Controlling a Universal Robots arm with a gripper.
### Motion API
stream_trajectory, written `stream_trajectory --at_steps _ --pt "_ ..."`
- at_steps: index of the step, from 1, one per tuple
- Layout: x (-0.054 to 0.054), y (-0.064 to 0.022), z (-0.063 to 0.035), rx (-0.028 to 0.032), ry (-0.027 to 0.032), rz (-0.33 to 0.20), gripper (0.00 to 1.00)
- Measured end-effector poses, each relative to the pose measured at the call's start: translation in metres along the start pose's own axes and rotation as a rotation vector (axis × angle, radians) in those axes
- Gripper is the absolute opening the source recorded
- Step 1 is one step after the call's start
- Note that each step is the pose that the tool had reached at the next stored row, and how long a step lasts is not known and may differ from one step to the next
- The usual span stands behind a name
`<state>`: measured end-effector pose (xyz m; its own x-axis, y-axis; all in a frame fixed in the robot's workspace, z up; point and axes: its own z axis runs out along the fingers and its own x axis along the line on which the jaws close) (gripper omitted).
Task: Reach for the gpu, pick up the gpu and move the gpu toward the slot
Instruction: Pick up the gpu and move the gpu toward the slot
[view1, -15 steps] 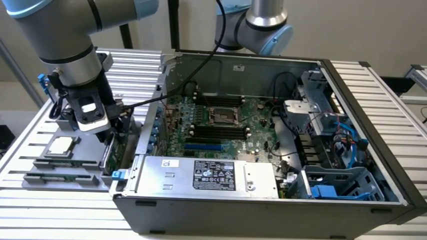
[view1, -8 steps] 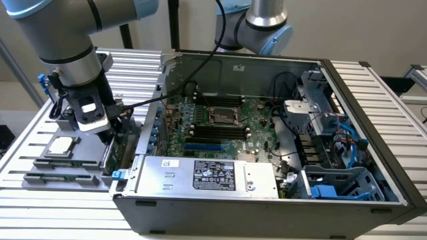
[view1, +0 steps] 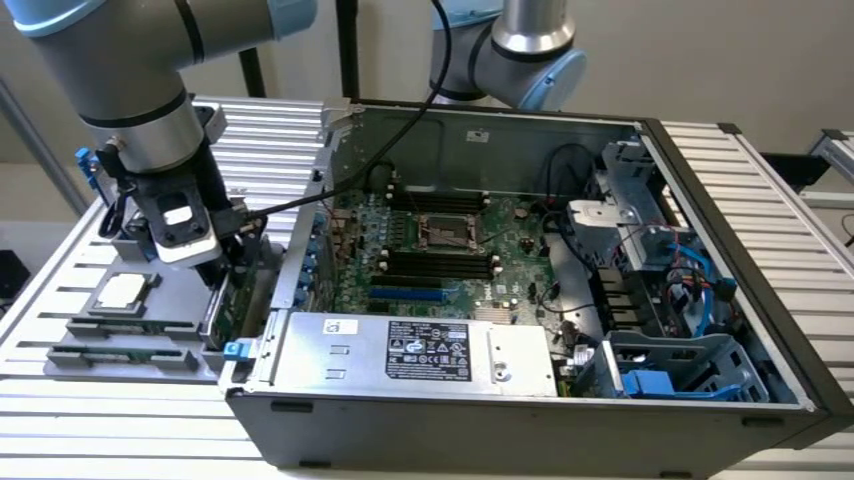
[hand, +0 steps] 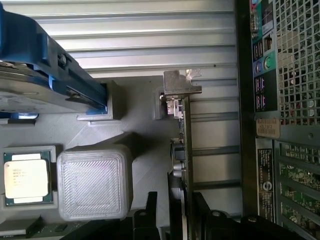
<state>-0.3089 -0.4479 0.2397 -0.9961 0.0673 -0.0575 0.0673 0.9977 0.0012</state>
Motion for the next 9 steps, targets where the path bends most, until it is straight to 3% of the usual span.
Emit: stream_trajectory --at_steps 9 --pt "-0.0010 0.0003 0.0001 0.0001 0.0001 0.000 0.41"
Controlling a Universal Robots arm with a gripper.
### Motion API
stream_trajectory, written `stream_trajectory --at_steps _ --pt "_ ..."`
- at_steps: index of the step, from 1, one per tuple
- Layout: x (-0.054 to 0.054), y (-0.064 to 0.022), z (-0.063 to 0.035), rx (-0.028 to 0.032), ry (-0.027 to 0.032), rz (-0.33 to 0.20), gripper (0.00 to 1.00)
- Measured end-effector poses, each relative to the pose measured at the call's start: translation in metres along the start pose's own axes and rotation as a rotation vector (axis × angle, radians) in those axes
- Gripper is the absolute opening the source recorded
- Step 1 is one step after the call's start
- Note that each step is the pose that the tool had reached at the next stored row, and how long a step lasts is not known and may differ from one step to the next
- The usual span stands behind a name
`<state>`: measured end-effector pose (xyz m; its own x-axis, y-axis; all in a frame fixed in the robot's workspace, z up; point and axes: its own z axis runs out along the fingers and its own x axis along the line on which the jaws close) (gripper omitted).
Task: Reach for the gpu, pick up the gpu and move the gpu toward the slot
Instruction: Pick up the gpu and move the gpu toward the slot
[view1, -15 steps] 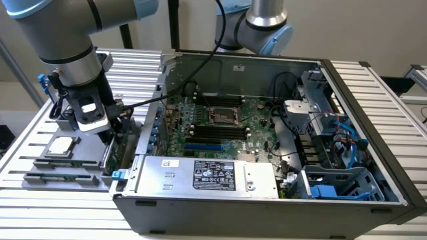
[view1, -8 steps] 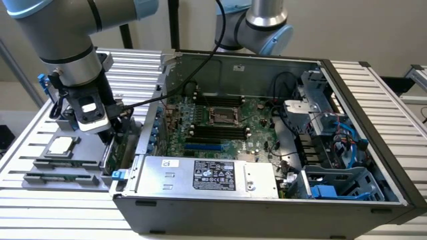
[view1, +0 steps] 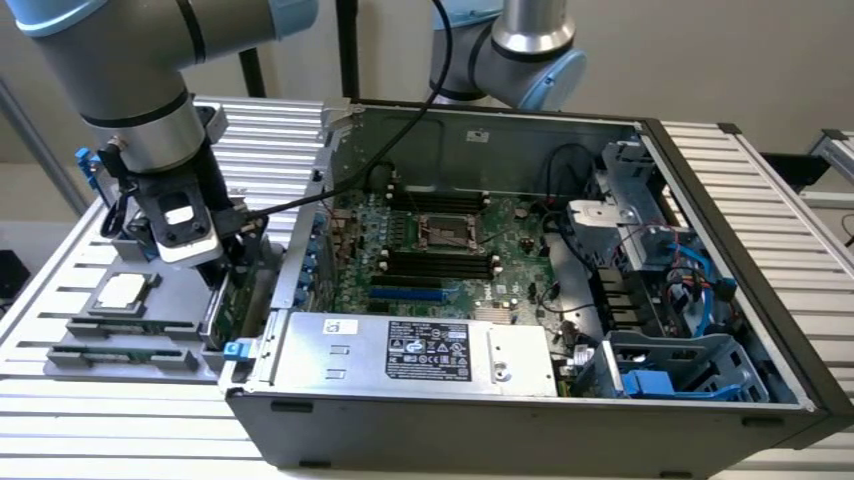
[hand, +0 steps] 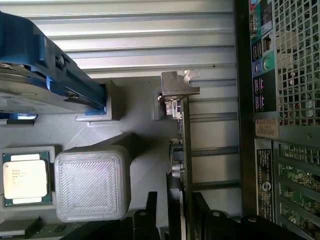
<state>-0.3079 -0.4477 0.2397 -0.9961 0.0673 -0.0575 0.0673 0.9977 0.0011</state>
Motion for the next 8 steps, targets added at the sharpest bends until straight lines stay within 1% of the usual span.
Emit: stream_trajectory --at_steps 1,2,3,4,5,8 --pt "0.0000 0.0000 0.0000 0.0000 0.0000 0.000 0.38" --pt "-0.0001 0.0000 0.0000 0.0000 0.0000 0.000 0.38" --pt "-0.0001 0.0000 0.0000 0.0002 -0.0001 0.000 0.32" --pt "-0.0001 0.0000 -0.0001 0.0001 0.0002 0.000 0.32" --pt "-0.0001 0.0000 -0.0001 0.0001 0.0002 0.000 0.27" --pt "-0.0003 0.0000 0.0000 0.0000 0.0001 0.000 0.27"
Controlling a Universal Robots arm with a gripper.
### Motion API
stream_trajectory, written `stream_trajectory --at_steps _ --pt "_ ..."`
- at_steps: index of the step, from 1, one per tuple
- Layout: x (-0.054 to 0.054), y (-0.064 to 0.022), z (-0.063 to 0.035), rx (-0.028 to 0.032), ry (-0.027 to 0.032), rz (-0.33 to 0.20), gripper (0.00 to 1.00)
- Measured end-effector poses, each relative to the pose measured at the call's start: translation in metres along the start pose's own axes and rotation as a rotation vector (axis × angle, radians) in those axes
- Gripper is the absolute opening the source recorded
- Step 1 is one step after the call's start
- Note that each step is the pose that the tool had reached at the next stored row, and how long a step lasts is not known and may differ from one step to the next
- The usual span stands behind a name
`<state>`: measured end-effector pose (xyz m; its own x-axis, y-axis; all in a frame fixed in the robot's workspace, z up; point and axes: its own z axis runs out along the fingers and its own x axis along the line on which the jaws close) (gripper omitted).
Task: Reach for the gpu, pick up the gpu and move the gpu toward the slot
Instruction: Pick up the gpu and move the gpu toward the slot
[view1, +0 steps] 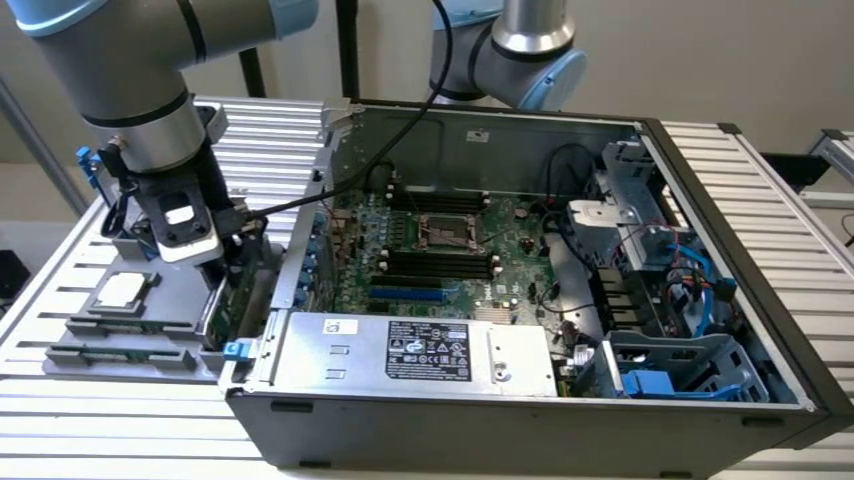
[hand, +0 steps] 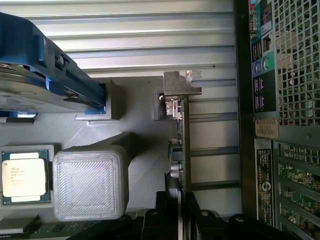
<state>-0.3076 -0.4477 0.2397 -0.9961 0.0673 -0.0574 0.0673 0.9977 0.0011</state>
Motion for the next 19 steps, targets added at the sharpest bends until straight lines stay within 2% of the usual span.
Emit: stream_trajectory --at_steps 5,7,12,19 --pt "-0.0009 0.0000 0.0001 0.0001 0.0017 0.000 0.27" --pt "-0.0014 0.0000 0.0002 0.0003 0.0054 0.000 0.27" --pt "-0.0023 0.0000 0.0000 0.0012 0.0188 0.000 0.27" --pt "-0.0033 0.0001 -0.0042 0.0016 0.0261 -0.002 0.27"
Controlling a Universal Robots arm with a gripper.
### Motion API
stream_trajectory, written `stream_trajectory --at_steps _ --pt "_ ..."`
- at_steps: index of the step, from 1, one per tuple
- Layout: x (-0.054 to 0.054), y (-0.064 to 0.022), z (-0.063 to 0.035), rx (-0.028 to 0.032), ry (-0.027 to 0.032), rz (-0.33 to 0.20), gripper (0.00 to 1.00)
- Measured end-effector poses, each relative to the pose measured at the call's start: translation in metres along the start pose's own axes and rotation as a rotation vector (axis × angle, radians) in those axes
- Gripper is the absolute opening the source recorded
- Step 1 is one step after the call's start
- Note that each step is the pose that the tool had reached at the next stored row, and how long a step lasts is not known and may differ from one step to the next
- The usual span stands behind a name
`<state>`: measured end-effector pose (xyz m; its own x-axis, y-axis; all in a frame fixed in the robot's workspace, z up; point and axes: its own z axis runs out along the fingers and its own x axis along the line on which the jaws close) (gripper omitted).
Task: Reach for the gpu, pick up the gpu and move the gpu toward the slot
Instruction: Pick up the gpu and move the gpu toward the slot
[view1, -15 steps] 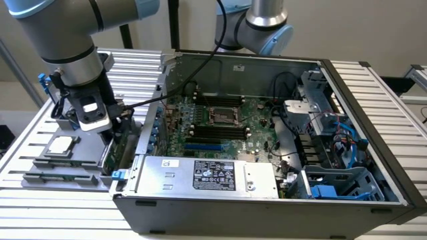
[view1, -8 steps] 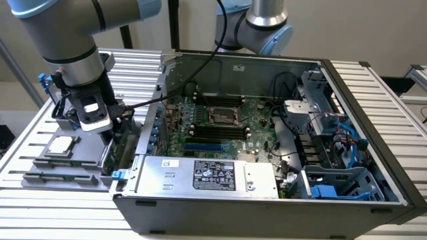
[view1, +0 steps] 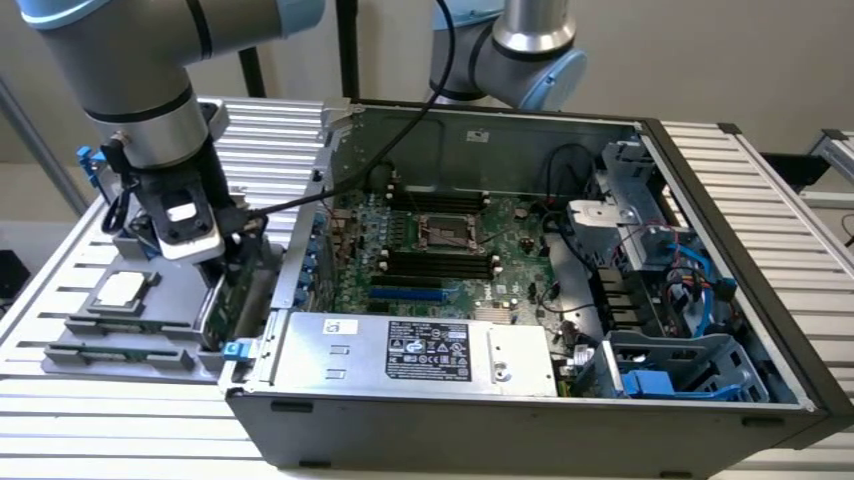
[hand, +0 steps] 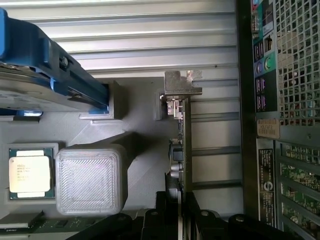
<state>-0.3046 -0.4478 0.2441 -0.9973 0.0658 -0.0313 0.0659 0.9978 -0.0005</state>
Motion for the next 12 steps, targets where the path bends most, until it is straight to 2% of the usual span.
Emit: stream_trajectory --at_steps 12 --pt "-0.004 0.0002 -0.0112 0.0017 0.0251 -0.005 0.27"
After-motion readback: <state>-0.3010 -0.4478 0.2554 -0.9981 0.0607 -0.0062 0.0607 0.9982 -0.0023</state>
